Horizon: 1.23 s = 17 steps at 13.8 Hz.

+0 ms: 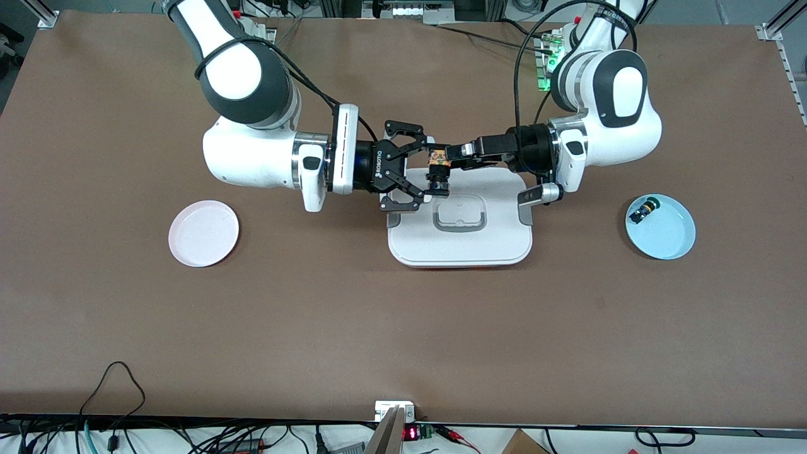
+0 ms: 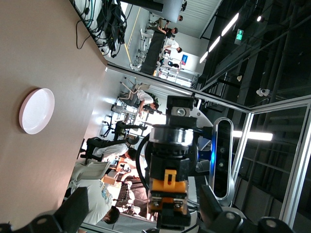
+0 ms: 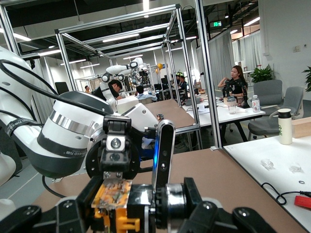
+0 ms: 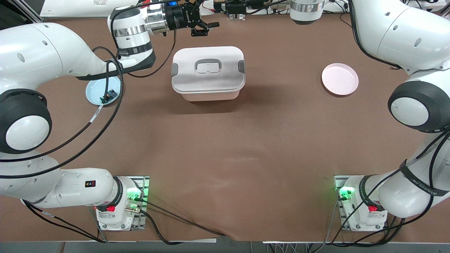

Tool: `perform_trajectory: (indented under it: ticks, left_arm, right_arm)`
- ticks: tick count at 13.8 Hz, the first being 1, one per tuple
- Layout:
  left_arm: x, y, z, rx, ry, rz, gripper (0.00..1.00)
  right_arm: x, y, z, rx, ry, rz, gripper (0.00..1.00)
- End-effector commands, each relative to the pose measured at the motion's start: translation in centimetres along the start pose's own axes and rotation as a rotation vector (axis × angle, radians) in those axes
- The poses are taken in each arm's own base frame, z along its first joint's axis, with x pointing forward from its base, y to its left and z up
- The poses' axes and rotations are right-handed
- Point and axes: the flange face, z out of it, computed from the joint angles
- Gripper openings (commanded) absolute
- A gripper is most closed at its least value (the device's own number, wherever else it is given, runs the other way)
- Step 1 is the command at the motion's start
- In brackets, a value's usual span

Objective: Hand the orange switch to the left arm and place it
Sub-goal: 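Grasp the switch with the left gripper above the white box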

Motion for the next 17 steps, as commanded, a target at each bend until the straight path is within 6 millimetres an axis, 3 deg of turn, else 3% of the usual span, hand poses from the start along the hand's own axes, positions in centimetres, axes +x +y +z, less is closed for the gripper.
perform_trajectory:
  ticks: [1,5,9,15,17]
  left_arm:
    - [-0.4,0.5,-0.2,-0.011,0.027,0.027,1.00]
    - [-0.4,0.8,-0.2,-0.031,0.034,0.019,0.96]
    - [-0.4,2.0,0.1,-0.066,0.040,0.018,0.80]
    - [-0.4,1.8,0.3,-0.089,0.059,-0.004,0.62]
    - [-0.4,1.7,0.5,-0.087,0.058,-0.004,0.48]
  right_arm:
    - [0.5,0.3,0.5,-0.009,0.029,-0.004,0.22]
    - [0.3,0.4,0.5,-0.009,0.028,0.001,0.23]
    - [0.2,0.2,0.8,-0.004,0.026,-0.003,0.23]
    - [-0.1,0.2,0.9,-0.004,0.022,-0.009,0.23]
    - [-0.2,0.2,0.8,-0.006,0.021,-0.009,0.23]
